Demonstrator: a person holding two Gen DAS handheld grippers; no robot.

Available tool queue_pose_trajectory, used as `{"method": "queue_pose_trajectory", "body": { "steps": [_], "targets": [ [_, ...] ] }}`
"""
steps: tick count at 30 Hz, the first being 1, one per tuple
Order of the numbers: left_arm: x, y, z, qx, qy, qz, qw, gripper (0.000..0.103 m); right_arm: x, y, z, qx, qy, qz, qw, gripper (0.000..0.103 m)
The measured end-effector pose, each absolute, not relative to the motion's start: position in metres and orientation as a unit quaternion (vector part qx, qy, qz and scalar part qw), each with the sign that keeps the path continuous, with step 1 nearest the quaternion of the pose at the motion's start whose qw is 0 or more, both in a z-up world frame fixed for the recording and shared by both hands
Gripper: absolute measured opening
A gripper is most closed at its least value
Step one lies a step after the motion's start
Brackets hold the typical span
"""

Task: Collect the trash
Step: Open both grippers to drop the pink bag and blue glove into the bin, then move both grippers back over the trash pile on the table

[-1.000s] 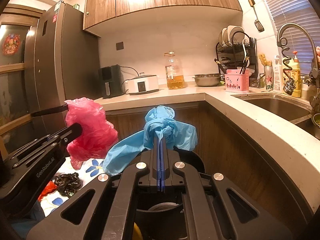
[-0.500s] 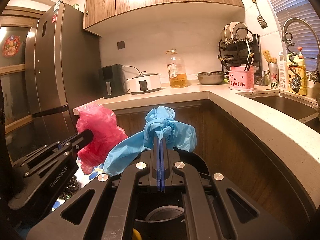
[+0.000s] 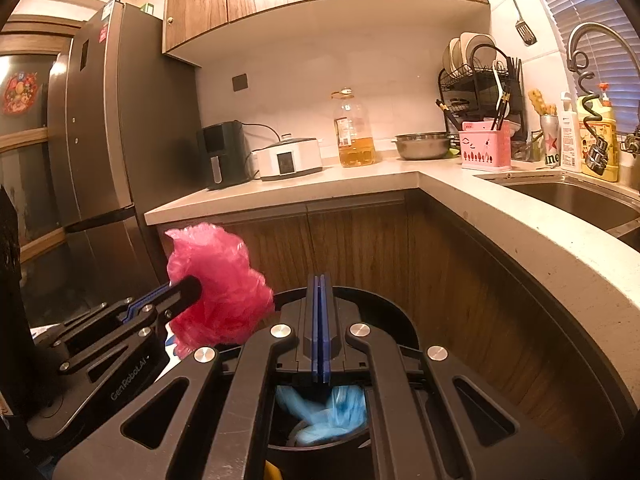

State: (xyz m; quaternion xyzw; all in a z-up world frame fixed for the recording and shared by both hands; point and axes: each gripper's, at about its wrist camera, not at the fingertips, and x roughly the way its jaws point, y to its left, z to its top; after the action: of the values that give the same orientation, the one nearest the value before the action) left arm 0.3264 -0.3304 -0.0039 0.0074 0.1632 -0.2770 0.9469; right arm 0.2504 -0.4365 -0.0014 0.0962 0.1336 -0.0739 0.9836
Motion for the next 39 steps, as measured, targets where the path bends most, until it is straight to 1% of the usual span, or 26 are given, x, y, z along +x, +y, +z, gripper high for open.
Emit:
{"method": "queue_pose_trajectory", "body": {
  "steps": [1, 2, 3, 4, 5, 6, 8, 9, 11, 13, 14, 15, 18, 20, 24, 30, 39],
  "targets": [
    [0.328, -0.33, -0.006, 0.009, 0.165, -0.274, 0.948, 0.019, 0.25, -0.437, -0.002, 0.098, 0.134, -0.075, 0.983, 0.002],
    [0.328, -0.329, -0.008, 0.009, 0.165, -0.272, 0.948, 0.03, 0.25, -0.439, -0.002, 0.1, 0.135, -0.077, 0.983, 0.004],
    [0.328, -0.328, -0.008, 0.006, 0.165, -0.273, 0.948, 0.035, 0.249, -0.439, -0.003, 0.102, 0.135, -0.078, 0.983, 0.01],
    [0.327, -0.327, -0.009, 0.004, 0.164, -0.271, 0.948, 0.043, 0.248, -0.44, -0.003, 0.103, 0.135, -0.079, 0.982, 0.014],
    [0.327, -0.325, -0.009, 0.001, 0.162, -0.268, 0.95, 0.052, 0.248, -0.44, -0.003, 0.104, 0.135, -0.08, 0.982, 0.021],
    [0.326, -0.323, -0.009, -0.002, 0.16, -0.265, 0.951, 0.056, 0.247, -0.441, -0.003, 0.105, 0.135, -0.081, 0.982, 0.025],
    [0.324, -0.319, -0.009, -0.004, 0.157, -0.255, 0.954, 0.069, 0.246, -0.441, -0.003, 0.105, 0.137, -0.084, 0.981, 0.029],
    [0.322, -0.316, -0.009, -0.004, 0.156, -0.25, 0.956, 0.071, 0.245, -0.44, -0.003, 0.105, 0.137, -0.085, 0.981, 0.036],
    [0.318, -0.31, -0.01, -0.004, 0.154, -0.24, 0.958, 0.08, 0.241, -0.44, -0.003, 0.106, 0.136, -0.089, 0.981, 0.045],
    [0.313, -0.303, -0.01, -0.003, 0.154, -0.228, 0.961, 0.084, 0.236, -0.438, -0.002, 0.107, 0.133, -0.089, 0.981, 0.051],
    [0.309, -0.298, -0.011, -0.003, 0.154, -0.22, 0.963, 0.087, 0.234, -0.437, -0.002, 0.107, 0.133, -0.09, 0.981, 0.058],
    [0.307, -0.294, -0.011, -0.003, 0.154, -0.216, 0.964, 0.088, 0.231, -0.436, -0.002, 0.107, 0.131, -0.091, 0.981, 0.063],
    [0.295, -0.279, -0.011, -0.004, 0.151, -0.194, 0.969, 0.092, 0.225, -0.432, -0.002, 0.108, 0.134, -0.093, 0.981, 0.071],
    [0.286, -0.269, -0.009, -0.01, 0.147, -0.181, 0.972, 0.097, 0.219, -0.428, -0.002, 0.108, 0.135, -0.094, 0.981, 0.076],
    [0.265, -0.25, -0.004, -0.018, 0.141, -0.165, 0.976, 0.097, 0.208, -0.416, -0.002, 0.099, 0.137, -0.095, 0.981, 0.081],
    [0.238, -0.229, -0.005, -0.014, 0.145, -0.147, 0.978, 0.097, 0.188, -0.401, 0.001, 0.099, 0.134, -0.1, 0.981, 0.085],
    [0.197, -0.183, -0.006, -0.02, 0.131, -0.103, 0.986, 0.097, 0.162, -0.369, 0.002, 0.1, 0.131, -0.097, 0.982, 0.085]
  ]
}}
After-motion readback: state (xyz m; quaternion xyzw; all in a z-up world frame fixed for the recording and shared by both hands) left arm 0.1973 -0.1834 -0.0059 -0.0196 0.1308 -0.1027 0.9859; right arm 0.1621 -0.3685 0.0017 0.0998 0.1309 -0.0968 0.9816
